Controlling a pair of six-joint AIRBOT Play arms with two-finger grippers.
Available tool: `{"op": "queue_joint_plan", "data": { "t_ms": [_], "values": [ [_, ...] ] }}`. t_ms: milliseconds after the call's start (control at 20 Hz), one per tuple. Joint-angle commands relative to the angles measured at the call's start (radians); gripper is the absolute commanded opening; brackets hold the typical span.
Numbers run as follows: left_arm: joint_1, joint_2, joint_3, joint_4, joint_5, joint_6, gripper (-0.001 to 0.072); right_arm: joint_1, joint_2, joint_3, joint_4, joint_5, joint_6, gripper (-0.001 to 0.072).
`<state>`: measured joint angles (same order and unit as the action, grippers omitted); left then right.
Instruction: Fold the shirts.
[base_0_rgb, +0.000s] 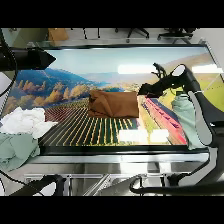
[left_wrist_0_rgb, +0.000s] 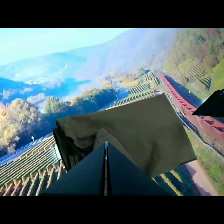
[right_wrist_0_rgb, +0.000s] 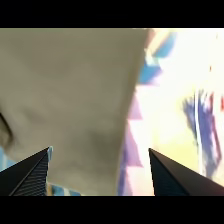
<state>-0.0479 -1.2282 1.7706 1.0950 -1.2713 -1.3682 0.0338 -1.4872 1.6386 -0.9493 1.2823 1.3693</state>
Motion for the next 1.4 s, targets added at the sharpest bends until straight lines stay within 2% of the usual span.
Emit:
{"op": "queue_joint_plan", "data": {
  "t_ms": [0,250,300,350,450,500,600,800,1050,1250,1350],
  "values": [
    [0.001,0.000,0.000,0.000,-0.013,0.000,0.0014,0.002,-0.092,-0.013,0.079,0.039,-0.014,0.0679],
    [0.001,0.000,0.000,0.000,-0.032,0.000,0.0015,0.080,-0.208,-0.013,0.160,-0.029,-0.039,0.0678],
    [0.001,0.000,0.000,0.000,-0.032,0.000,0.0015,0.089,-0.221,-0.013,0.207,-0.026,-0.073,0.0671],
    [0.001,0.000,0.000,0.000,-0.036,0.000,0.0015,0.094,-0.225,-0.013,0.259,-0.025,-0.108,0.0571],
    [0.001,0.000,0.000,0.000,-0.042,0.000,0.0015,0.093,-0.217,-0.010,0.421,-0.005,-0.222,0.0108],
    [0.001,0.000,0.000,0.000,-0.043,0.000,0.0015,0.086,-0.201,-0.007,0.497,0.005,-0.261,0.0032],
    [0.001,0.000,0.000,0.000,-0.045,0.000,0.0015,0.070,-0.154,0.032,0.563,0.013,-0.280,0.0019],
    [0.001,0.000,0.000,-0.001,-0.047,-0.001,0.0015,-0.028,-0.008,0.201,0.595,0.017,-0.272,0.0019],
    [0.001,0.000,0.000,0.000,-0.063,-0.001,0.0015,-0.312,0.114,0.352,0.594,0.016,-0.082,0.0019],
    [0.001,0.000,0.000,0.000,-0.082,0.000,0.0015,-0.595,0.179,0.352,0.591,0.026,-0.024,0.0019],
    [0.001,0.000,0.000,0.000,-0.084,0.000,0.0015,-0.727,0.196,0.352,0.586,0.084,0.019,0.0019]
  ]
}}
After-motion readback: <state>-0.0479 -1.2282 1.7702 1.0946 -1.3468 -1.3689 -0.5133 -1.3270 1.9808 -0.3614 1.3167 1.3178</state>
